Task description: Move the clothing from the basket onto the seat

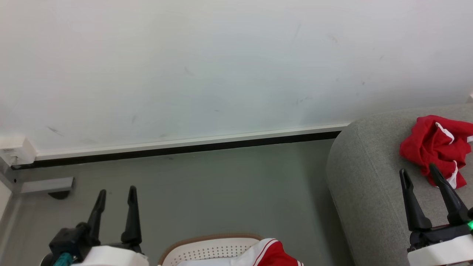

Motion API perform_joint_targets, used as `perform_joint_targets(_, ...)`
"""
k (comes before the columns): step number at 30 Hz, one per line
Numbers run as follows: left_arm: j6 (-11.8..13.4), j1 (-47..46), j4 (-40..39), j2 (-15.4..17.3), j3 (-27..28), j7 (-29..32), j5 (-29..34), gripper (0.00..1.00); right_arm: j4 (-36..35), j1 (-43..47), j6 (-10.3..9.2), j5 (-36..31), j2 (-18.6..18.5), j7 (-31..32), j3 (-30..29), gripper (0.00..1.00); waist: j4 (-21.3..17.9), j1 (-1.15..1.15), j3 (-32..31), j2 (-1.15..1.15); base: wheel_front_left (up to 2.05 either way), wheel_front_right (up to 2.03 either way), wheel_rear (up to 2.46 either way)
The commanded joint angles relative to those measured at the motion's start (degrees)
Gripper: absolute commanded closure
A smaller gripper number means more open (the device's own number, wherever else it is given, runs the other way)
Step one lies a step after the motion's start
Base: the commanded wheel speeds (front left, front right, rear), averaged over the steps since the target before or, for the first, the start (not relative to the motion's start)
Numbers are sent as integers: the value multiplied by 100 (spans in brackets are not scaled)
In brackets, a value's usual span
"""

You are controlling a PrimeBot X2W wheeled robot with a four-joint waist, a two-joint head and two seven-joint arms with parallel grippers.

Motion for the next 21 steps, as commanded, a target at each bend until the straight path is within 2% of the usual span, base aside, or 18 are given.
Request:
perform_joint_targets(1, 7, 109, -38, -39, 68, -4, 109, 0, -90, 105, -12, -84, 51, 0, -86, 0, 12, 1, -1, 0, 0, 0, 0)
perform_joint_targets(5, -130, 358, -82, -260, 261, -4, 304, 0, -345, 522, -12, -432, 520, 1, -425, 0, 38, 1, 41, 0, 0, 0, 0)
perform_joint_targets(8, -223, 436, -85, -408, 395, -5, 480, 0, -384, 568, -12, -644, 684, 0, -438, 0, 35, 1, 64, 0, 0, 0, 0)
perform_joint_targets(21, -606, 390, 57, -753, 752, -5, 889, 0, -271, 441, -12, -760, 761, 1, -384, 0, 45, 1, 40, 0, 0, 0, 0)
